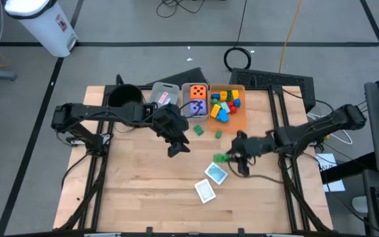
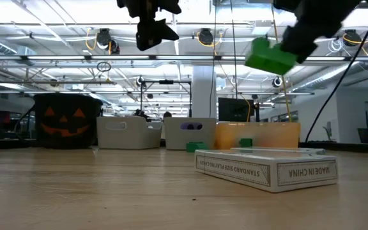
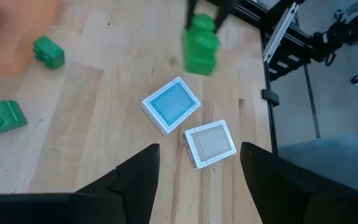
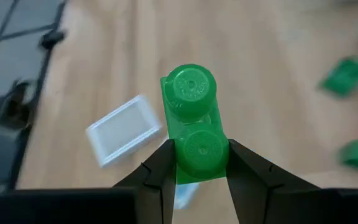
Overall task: Pick & Place Toys
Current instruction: Put the light green game piece into the orange bin
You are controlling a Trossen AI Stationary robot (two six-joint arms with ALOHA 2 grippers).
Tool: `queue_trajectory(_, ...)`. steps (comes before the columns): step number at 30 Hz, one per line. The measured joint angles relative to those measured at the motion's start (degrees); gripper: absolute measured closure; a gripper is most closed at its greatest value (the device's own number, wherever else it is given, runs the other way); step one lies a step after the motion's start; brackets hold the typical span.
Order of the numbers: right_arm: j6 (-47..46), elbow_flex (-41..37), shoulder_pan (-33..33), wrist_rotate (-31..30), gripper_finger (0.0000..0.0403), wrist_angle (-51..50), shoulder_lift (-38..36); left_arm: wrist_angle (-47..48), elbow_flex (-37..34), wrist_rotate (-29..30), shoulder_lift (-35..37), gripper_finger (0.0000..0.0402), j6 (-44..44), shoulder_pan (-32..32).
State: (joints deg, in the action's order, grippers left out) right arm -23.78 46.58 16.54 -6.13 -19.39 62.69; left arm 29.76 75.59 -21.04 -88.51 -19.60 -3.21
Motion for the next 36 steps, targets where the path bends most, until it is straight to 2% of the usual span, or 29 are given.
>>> queue_trajectory(7, 9.00, 6.69, -14.59, -1.70, 0.0304, -5.89, -0.85, -0.05, 0.00, -2.14, 0.02, 0.0169, 0.00, -1.79)
queue_trajectory(11, 9.44, 9.32, -25.19, -3.27, 0.0304, -7.10, -0.34, -0.05, 0.00, -3.16, 0.02, 0.0169, 0.02, -2.03)
queue_trajectory(17, 9.33, 8.91, -40.06, -5.57, 0.0304, -7.66, -0.36, -0.05, 0.00, -3.58, 0.02, 0.0169, 0.02, -2.03)
queue_trajectory(20, 9.78, 8.01, -45.28, -2.45, 0.0304, -7.60, -0.34, -0.03, 0.00, -3.58, 0.02, 0.0169, 0.02, -2.03)
queue_trajectory(23, 9.98, 7.57, -48.01, 0.40, 0.0304, -7.43, -0.34, -0.03, 0.00, -3.58, 0.02, 0.0169, 0.02, -2.03)
queue_trajectory(30, 8.08, 7.35, -49.47, -3.03, 0.0304, -7.41, 0.07, -0.24, 0.00, -3.58, 0.02, 0.0170, -0.12, -2.03)
queue_trajectory(36, 7.42, 7.35, -49.42, -2.86, 0.0304, -7.33, 5.26, -5.64, 0.04, -3.60, 0.96, 0.0169, -1.94, -2.03)
